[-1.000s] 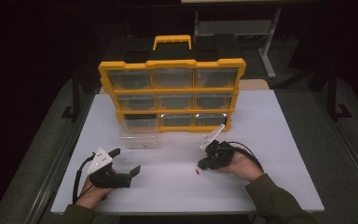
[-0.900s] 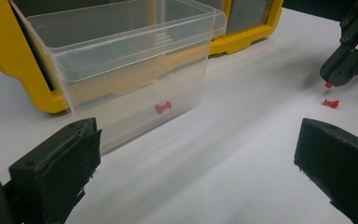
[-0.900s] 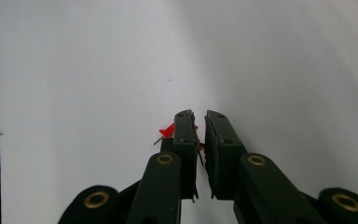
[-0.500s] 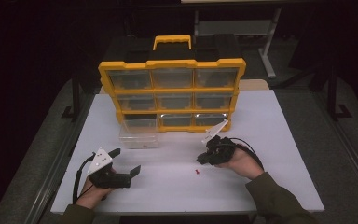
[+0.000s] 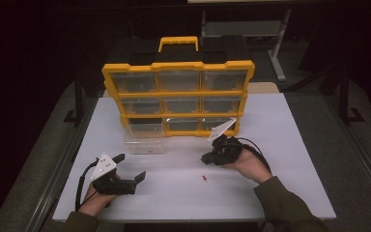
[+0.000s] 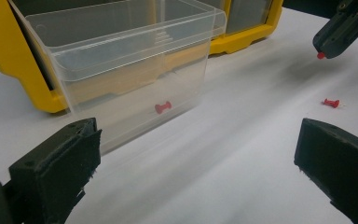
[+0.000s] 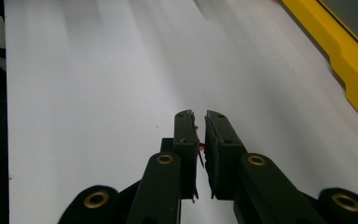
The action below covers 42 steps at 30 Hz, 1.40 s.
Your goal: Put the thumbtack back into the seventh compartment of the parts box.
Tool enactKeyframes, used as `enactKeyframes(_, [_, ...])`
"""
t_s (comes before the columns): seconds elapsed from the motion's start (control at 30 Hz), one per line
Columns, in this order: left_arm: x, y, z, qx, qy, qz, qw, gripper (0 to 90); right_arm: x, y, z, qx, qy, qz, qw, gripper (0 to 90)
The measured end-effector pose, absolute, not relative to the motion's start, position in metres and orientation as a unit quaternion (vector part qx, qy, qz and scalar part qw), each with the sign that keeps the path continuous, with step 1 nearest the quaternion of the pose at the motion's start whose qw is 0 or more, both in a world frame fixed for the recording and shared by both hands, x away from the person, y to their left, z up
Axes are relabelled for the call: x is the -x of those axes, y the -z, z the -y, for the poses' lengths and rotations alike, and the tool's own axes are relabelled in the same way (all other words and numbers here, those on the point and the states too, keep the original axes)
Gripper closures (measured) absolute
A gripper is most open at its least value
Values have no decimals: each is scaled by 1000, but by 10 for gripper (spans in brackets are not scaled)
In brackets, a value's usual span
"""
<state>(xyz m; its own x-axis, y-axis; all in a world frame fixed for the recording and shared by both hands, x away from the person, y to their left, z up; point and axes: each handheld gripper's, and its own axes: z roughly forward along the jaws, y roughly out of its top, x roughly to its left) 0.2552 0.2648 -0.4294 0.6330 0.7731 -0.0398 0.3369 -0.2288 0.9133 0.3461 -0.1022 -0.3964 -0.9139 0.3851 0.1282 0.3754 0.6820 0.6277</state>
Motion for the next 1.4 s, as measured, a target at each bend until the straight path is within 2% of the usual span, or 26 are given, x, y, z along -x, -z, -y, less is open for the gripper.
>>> enactKeyframes(1.4, [-256,429,-265,-747,-217,-376,503,0,-360,371,73,-196,-365,-910,16,824])
